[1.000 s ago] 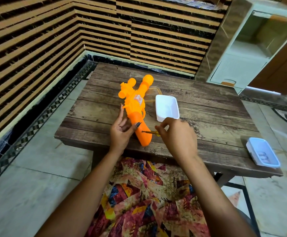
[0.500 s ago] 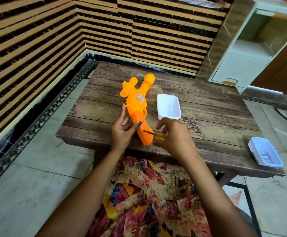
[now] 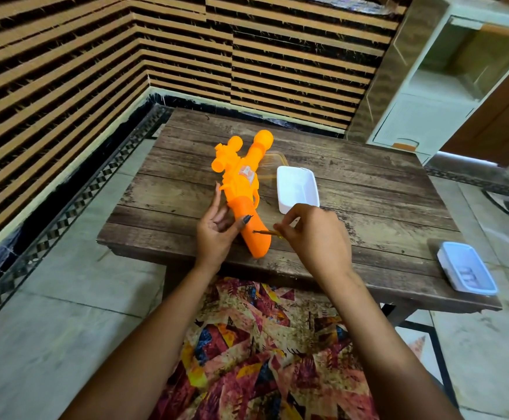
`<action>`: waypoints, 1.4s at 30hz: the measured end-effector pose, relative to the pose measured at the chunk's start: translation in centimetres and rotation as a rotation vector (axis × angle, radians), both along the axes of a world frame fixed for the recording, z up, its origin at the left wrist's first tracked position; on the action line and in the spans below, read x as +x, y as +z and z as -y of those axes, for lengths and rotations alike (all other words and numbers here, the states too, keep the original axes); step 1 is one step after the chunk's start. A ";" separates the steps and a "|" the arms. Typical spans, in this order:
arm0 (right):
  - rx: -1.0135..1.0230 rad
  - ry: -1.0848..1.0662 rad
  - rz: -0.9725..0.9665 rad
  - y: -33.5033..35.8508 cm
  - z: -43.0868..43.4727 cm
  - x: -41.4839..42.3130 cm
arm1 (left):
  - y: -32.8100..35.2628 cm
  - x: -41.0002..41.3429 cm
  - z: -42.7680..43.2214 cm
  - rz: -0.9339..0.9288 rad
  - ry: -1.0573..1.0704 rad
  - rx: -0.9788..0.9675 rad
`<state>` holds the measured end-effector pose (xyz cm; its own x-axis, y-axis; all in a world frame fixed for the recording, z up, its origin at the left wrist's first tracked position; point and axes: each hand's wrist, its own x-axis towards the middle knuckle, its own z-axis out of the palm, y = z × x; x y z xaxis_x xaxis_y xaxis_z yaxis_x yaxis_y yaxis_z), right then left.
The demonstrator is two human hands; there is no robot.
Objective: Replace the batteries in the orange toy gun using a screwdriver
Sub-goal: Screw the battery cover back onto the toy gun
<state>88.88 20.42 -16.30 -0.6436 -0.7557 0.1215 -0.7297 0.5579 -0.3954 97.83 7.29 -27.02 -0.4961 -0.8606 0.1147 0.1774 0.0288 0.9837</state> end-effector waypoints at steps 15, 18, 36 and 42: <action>0.083 0.041 0.080 0.3 0.5 0.3 | 0.0 0.1 -0.1 -0.024 0.000 -0.016; 0.090 0.081 0.077 -0.1 0.4 0.1 | 0.0 0.1 -0.1 -0.028 0.000 -0.014; -0.031 0.026 0.128 -1.9 -0.5 -0.1 | 0.8 -1.3 -0.6 -0.187 -0.062 0.393; -0.072 0.005 0.196 -2.2 -1.5 -0.7 | 0.8 -2.4 -1.1 -0.164 -0.057 0.350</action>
<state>88.20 21.89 -18.47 -0.6562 -0.7531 0.0483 -0.6377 0.5191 -0.5691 95.42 8.34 -26.20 -0.5438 -0.8333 -0.0998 0.3243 -0.3183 0.8908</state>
